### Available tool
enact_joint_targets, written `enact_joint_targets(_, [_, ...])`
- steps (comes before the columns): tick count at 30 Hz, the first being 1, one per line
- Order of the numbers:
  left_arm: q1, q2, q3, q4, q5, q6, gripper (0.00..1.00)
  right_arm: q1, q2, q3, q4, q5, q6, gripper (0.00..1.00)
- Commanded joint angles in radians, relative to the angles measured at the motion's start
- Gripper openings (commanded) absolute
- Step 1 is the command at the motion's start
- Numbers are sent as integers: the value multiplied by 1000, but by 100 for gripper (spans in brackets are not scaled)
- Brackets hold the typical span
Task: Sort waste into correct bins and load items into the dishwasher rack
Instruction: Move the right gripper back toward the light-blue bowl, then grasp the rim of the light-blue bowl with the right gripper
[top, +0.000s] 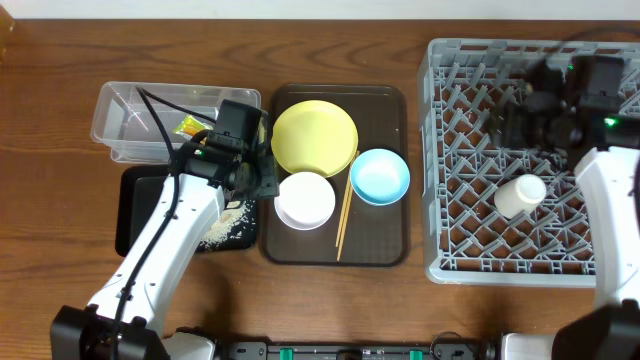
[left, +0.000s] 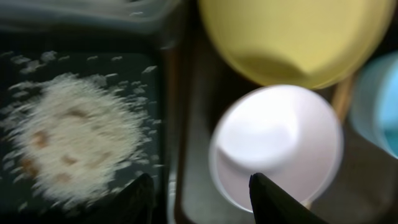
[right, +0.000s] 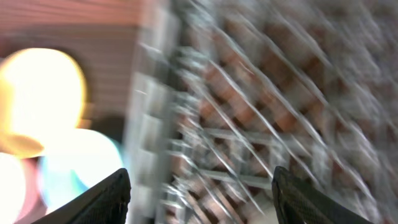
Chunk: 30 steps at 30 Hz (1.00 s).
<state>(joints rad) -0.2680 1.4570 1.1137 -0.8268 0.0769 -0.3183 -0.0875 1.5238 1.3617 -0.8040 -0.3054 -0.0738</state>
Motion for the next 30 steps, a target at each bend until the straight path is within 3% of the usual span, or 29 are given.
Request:
enact_joint_targets(1, [18,-28,7,-19,-136,-68,52,99,-8,13,19,-114,-87,71])
enact_joint_targets(13, [86,-83,7,-22,-141,-80,53,368,128,12,84,-34,-137,75])
enact_joint_targets(30, [86,-82,6,-21,-141,-87,60,445,384,12,63,92,-125,68])
